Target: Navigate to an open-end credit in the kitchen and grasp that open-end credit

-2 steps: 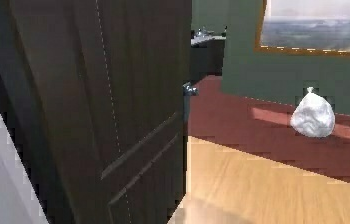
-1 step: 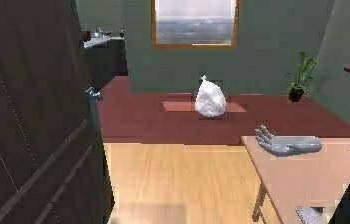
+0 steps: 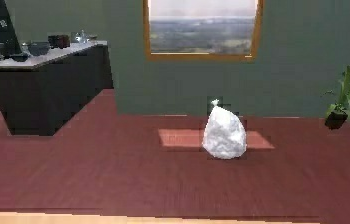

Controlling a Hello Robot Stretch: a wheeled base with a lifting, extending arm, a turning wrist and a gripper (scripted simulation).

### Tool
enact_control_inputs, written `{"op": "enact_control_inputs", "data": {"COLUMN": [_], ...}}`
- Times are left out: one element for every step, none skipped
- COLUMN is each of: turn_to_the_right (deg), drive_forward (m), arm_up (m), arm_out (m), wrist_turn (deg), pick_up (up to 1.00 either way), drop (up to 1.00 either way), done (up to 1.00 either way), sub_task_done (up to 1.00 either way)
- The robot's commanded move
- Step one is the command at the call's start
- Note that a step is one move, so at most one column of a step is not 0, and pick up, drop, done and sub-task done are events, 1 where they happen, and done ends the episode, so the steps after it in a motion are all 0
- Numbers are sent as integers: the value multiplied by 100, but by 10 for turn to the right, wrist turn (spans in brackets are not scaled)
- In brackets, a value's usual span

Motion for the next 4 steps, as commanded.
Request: {"op": "enact_control_inputs", "data": {"turn_to_the_right": [60,0,-360,0], "drive_forward": [0,20,0,100], "arm_up": [0,0,0,0], "arm_out": [0,0,0,0], "wrist_turn": [0,0,0,0], "pick_up": [0,0,0,0], "drop": [0,0,0,0], "done": [0,0,0,0], "sub_task_done": [0,0,0,0]}}
